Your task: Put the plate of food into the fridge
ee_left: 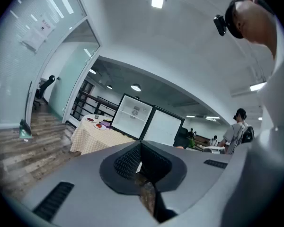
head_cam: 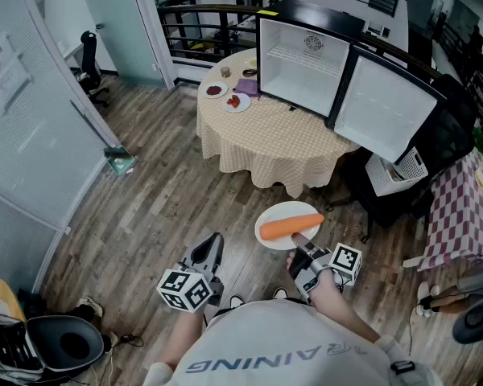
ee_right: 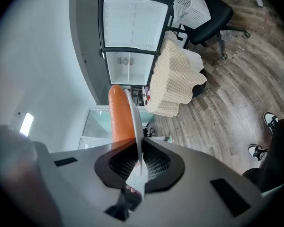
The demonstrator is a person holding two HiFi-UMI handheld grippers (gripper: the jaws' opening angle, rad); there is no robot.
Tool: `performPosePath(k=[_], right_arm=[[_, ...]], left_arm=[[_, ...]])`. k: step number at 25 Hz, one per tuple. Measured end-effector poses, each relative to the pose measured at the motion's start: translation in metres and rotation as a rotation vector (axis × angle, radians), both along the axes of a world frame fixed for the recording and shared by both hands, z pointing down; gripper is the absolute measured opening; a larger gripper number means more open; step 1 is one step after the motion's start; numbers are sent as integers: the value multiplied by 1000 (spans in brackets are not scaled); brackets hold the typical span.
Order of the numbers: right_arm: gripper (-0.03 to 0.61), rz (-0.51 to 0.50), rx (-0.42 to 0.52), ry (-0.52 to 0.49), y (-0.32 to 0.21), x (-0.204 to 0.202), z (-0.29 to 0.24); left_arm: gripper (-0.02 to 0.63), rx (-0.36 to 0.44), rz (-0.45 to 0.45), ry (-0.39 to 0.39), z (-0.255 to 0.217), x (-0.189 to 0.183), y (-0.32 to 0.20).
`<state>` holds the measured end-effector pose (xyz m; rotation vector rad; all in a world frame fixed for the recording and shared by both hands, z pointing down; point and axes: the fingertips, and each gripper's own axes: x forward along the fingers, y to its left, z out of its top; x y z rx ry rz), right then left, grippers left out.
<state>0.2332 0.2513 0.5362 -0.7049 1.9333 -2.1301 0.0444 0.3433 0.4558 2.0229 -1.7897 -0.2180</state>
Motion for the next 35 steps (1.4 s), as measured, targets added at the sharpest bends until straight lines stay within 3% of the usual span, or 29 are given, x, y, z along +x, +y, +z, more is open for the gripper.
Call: performPosePath(k=[19,35], right_arm=[[40,6,-4,-10,-7,1,2],[40,-40,13,-25,-39,35,15]], left_arm=[[8,-12,6,10,0,4,-5],[8,-52,-37,2,16,49,-28]])
